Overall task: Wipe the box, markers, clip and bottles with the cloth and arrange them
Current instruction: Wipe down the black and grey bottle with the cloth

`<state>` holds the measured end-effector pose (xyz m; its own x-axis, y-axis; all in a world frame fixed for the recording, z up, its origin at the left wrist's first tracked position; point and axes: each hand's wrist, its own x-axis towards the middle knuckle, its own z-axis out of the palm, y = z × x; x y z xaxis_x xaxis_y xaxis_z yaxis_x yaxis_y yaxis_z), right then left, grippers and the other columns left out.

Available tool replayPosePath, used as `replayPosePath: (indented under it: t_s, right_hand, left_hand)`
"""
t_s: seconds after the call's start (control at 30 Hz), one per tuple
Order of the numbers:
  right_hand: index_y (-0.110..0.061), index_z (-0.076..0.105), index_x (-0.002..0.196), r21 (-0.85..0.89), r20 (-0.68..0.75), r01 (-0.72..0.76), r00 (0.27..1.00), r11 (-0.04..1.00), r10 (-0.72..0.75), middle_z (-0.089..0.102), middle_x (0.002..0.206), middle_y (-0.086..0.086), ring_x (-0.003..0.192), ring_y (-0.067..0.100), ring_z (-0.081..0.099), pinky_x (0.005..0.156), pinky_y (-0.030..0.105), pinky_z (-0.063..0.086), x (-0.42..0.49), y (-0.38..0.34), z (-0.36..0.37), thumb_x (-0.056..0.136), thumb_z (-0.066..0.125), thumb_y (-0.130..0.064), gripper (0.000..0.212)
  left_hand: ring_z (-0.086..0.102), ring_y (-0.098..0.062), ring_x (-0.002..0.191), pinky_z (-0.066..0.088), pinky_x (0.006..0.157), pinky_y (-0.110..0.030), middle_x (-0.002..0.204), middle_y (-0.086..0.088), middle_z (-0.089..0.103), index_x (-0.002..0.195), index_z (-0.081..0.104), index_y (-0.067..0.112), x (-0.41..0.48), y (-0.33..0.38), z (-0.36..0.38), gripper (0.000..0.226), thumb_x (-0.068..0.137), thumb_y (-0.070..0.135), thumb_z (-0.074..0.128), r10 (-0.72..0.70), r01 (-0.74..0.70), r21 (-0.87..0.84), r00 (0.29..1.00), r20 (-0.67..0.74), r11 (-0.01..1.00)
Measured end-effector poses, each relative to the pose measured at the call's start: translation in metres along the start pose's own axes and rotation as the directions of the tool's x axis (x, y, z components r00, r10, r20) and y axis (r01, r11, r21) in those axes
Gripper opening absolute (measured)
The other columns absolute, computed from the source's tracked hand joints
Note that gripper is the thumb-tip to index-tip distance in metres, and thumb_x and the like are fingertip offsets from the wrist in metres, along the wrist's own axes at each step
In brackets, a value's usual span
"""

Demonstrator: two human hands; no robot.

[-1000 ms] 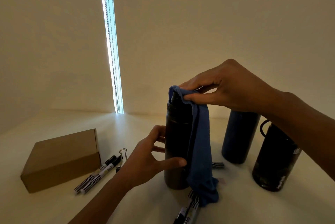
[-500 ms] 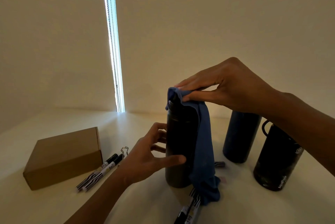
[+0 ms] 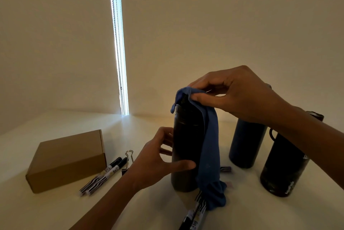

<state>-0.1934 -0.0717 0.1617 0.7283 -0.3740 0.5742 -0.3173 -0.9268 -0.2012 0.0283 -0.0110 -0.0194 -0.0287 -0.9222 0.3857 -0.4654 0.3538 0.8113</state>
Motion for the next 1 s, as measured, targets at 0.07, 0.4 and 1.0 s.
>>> replayPosePath:
  t_s: [0.07, 0.4, 1.0]
  right_hand:
    - [-0.023, 0.075, 0.116, 0.057, -0.036, -0.07, 0.997, 0.996, 0.072, 0.074, 0.112, -0.015, 0.102, 0.005, 0.072, 0.09, 0.026, 0.059, -0.007, 0.002, 0.004, 0.094, 0.074, -0.025, 0.022]
    - [-0.019, 0.072, 0.111, 0.589, -0.294, -0.378, 0.723, 0.714, 0.625, 0.077, 0.097, 0.001, 0.088, 0.018, 0.076, 0.081, 0.041, 0.064, -0.059, 0.024, 0.017, 0.102, 0.061, -0.033, 0.019]
    - [-0.027, 0.049, 0.148, 0.063, -0.306, -0.365, 0.879, 0.929, 0.366, 0.064, 0.135, -0.009, 0.124, -0.006, 0.056, 0.101, 0.018, 0.049, -0.149, 0.006, 0.163, 0.109, 0.046, -0.038, 0.04]
  left_hand:
    - [0.06, 0.004, 0.117, 0.058, 0.091, -0.022, 0.124, 0.03, 0.061, 0.132, 0.049, 0.044, 0.0, -0.002, 0.001, 0.079, 0.066, 0.063, 0.088, 0.003, -0.003, 0.01, 1.0, 0.009, 1.0]
    - [0.059, 0.002, 0.118, 0.057, 0.09, -0.019, 0.126, 0.025, 0.059, 0.131, 0.052, 0.047, 0.0, -0.005, -0.004, 0.084, 0.061, 0.085, 0.077, 0.027, -0.027, 0.014, 1.0, 0.001, 1.0]
    - [0.064, 0.007, 0.109, 0.053, 0.078, -0.012, 0.116, 0.025, 0.07, 0.129, 0.062, 0.045, 0.033, 0.055, -0.031, 0.06, 0.078, 0.075, 0.072, 0.154, -0.131, 0.117, 0.965, -0.211, 0.984]
